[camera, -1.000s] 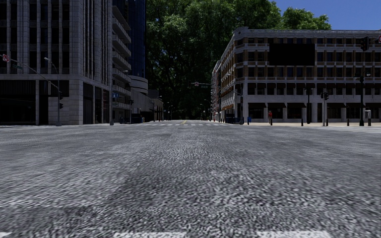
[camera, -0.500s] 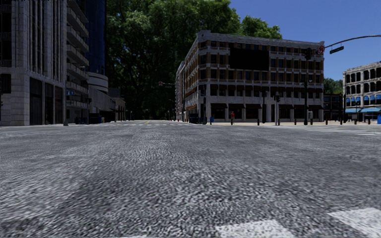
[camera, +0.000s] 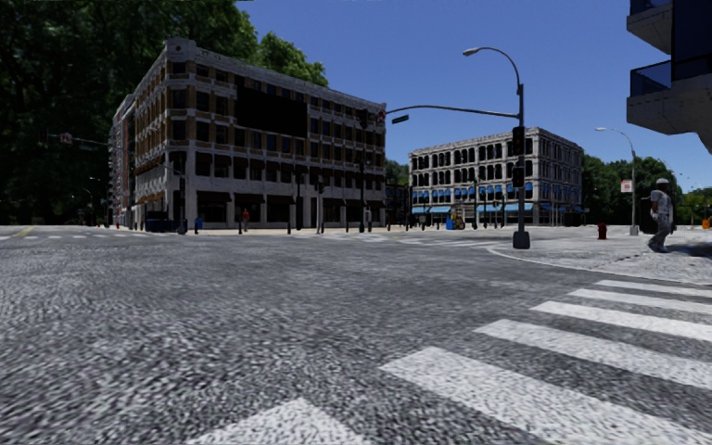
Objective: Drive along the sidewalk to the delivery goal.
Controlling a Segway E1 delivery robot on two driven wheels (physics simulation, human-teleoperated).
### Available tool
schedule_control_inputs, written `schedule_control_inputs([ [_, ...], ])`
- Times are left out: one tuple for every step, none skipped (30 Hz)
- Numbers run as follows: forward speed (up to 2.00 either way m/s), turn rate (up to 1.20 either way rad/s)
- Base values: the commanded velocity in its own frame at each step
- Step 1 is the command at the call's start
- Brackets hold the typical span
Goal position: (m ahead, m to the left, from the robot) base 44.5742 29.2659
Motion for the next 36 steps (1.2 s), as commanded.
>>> schedule_control_inputs([
  [0.0, -1.2],
  [0.0, -1.2],
  [0.0, -0.78],
  [0.0, 0.0],
  [0.0, 0.0],
  [0.0, 0.0],
  [0.07, 0.0],
  [0.07, 0.0],
  [0.1, 0.0],
  [0.12, 0.0],
  [0.1, 0.0],
  [0.0, 0.0],
  [0.0, 0.0],
  [0.0, 0.0],
  [0.0, 0.0],
  [0.0, 0.0],
  [0.0, 0.0],
  [0.0, 0.0],
  [0.0, 0.0],
  [0.0, 0.0],
  [0.0, 0.0],
  [0.04, 0.0],
  [0.97, 0.0],
  [1.36, 0.0],
  [1.52, 0.0],
  [1.52, 0.0],
  [1.57, 0.0],
  [1.58, 0.0],
  [1.58, 0.0],
  [1.58, 0.0],
  [1.58, 0.0],
  [1.58, 0.0],
  [1.58, 0.0],
  [1.58, -0.32],
  [1.57, -0.83],
  [1.57, -0.83],
])
